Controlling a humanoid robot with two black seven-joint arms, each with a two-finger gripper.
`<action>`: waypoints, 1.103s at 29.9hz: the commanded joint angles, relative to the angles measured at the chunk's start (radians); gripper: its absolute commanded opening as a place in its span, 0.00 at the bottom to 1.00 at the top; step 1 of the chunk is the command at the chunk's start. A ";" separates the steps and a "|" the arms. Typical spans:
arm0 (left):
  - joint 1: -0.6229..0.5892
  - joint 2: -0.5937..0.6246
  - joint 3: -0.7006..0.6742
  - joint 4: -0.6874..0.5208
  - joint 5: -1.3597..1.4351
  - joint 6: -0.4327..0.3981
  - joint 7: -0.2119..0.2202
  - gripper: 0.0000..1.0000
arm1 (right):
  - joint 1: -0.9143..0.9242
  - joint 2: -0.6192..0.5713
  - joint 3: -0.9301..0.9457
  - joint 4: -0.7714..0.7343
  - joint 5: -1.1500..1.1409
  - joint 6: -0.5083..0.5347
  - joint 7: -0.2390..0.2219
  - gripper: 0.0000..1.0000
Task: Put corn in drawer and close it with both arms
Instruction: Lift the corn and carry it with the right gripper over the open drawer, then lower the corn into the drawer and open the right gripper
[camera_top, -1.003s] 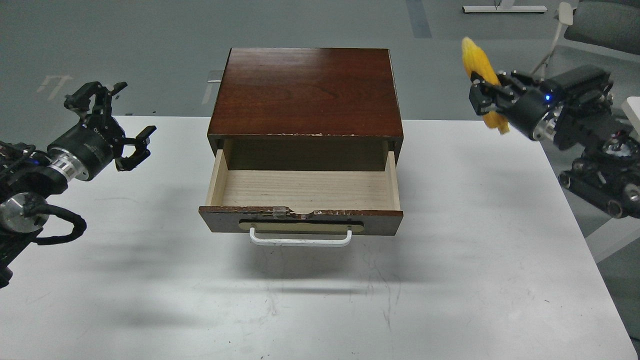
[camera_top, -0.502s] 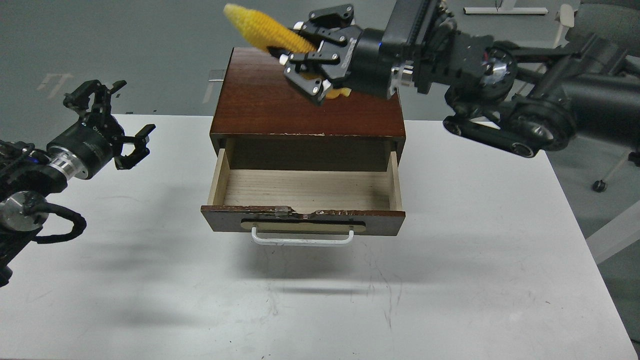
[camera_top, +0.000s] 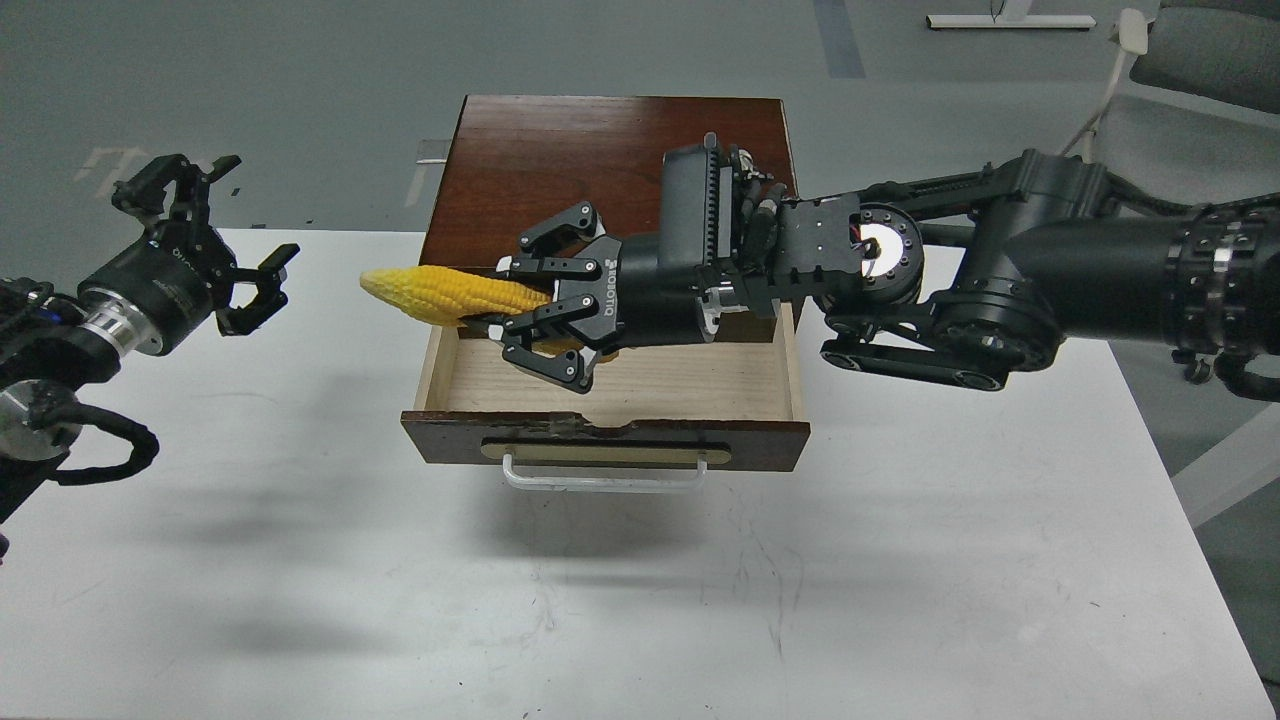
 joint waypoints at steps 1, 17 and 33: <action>0.002 0.000 -0.001 0.001 0.000 0.000 -0.001 0.98 | -0.004 0.004 -0.021 -0.022 0.000 0.000 0.008 0.00; 0.003 0.000 0.002 0.006 0.000 0.009 0.000 0.98 | -0.054 -0.007 -0.091 -0.083 0.002 0.000 0.078 0.92; 0.005 -0.003 0.004 0.013 0.000 0.011 -0.001 0.98 | -0.068 -0.015 0.004 -0.108 0.069 0.000 0.078 0.98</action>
